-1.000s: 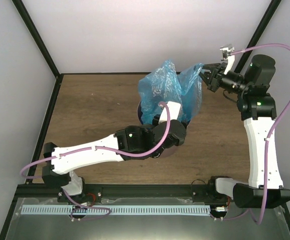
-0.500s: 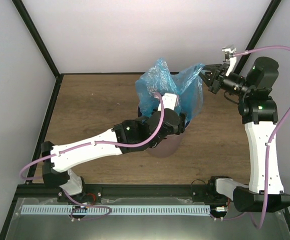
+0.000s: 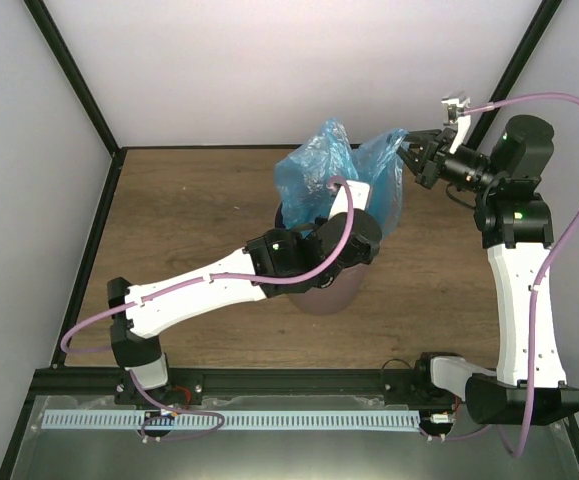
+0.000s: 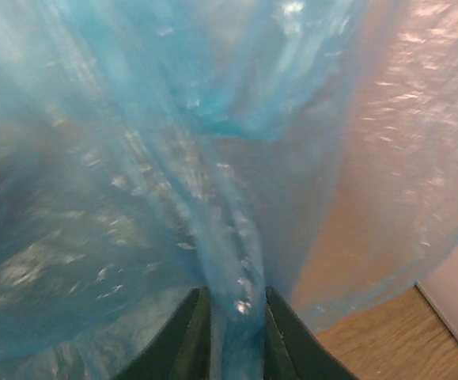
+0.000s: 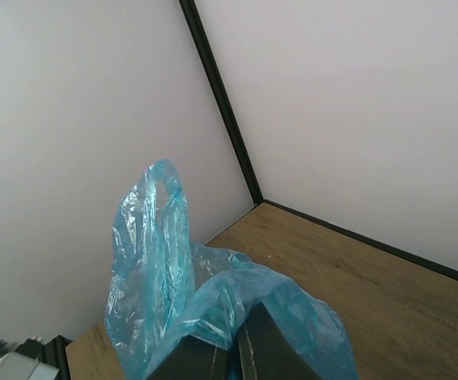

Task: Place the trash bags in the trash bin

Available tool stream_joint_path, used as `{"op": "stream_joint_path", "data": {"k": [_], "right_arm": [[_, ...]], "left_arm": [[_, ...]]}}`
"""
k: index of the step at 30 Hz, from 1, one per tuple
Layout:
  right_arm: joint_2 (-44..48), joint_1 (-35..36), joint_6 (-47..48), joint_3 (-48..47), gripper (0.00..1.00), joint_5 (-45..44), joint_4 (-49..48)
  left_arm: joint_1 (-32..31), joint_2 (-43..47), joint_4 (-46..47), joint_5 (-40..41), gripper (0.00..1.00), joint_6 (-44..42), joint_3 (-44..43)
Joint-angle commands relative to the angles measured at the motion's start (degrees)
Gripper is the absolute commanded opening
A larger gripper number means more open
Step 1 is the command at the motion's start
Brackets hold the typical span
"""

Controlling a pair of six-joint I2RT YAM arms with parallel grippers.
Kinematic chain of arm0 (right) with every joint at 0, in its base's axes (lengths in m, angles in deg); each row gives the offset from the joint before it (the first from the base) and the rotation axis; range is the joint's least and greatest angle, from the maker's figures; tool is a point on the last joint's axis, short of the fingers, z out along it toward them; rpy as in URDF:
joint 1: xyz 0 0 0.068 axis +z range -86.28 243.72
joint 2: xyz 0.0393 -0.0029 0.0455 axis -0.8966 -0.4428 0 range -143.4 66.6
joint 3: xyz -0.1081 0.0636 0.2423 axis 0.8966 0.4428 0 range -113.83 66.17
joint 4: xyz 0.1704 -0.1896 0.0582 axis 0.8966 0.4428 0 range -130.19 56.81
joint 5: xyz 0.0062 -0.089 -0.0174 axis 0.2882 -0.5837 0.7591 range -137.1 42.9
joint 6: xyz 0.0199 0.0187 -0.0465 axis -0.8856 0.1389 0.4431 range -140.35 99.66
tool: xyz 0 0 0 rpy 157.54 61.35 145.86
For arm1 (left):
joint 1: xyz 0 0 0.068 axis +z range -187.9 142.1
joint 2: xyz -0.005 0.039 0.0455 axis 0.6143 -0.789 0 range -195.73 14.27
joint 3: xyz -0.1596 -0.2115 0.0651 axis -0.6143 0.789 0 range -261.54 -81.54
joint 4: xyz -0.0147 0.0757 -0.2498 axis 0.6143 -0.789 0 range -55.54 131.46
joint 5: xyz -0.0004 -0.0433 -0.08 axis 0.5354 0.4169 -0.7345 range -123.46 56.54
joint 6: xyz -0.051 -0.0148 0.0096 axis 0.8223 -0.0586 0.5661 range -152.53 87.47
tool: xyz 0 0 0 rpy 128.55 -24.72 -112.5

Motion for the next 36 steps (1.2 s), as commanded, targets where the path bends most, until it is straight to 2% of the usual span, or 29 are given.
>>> {"op": "stream_joint_path", "data": {"k": [1,2,7,16,21,25,29,36], "right_arm": [[0.9,-0.3,0.1,-0.8,0.01,0.0,0.9],[0.9,-0.3,0.3,-1.2,0.01,-0.2,1.4],[1.1,-0.3,2.6,-2.6,0.01,-2.1,4.0],[2.1,-0.6,7.8,-5.5,0.01,-8.7,10.8],[3.2,-1.0,12.5,-6.5,0.01,-11.8,15.6],[7.4,-1.1,16.4,-2.0,0.01,-14.7,18.5],[12.4,-1.1,19.4,5.4,0.01,-16.0,20.2],[15.9,-1.1,20.6,14.8,0.01,-17.3,20.5]], "left_arm": [[0.2,1.0,-3.0,1.2,0.08,-0.8,-0.9],[0.2,1.7,-2.7,0.7,0.04,-1.1,-0.7],[-0.3,8.7,0.0,-0.4,0.04,-2.3,4.3],[-0.3,26.2,1.1,-4.8,0.04,1.5,20.9],[-0.4,32.5,0.7,-10.7,0.04,4.1,28.3],[-1.1,35.8,1.4,-14.4,0.04,6.3,33.5],[-2.8,38.0,1.4,-13.1,0.04,8.9,37.8],[-3.2,40.4,-3.0,-9.1,0.04,11.6,40.5]]}}
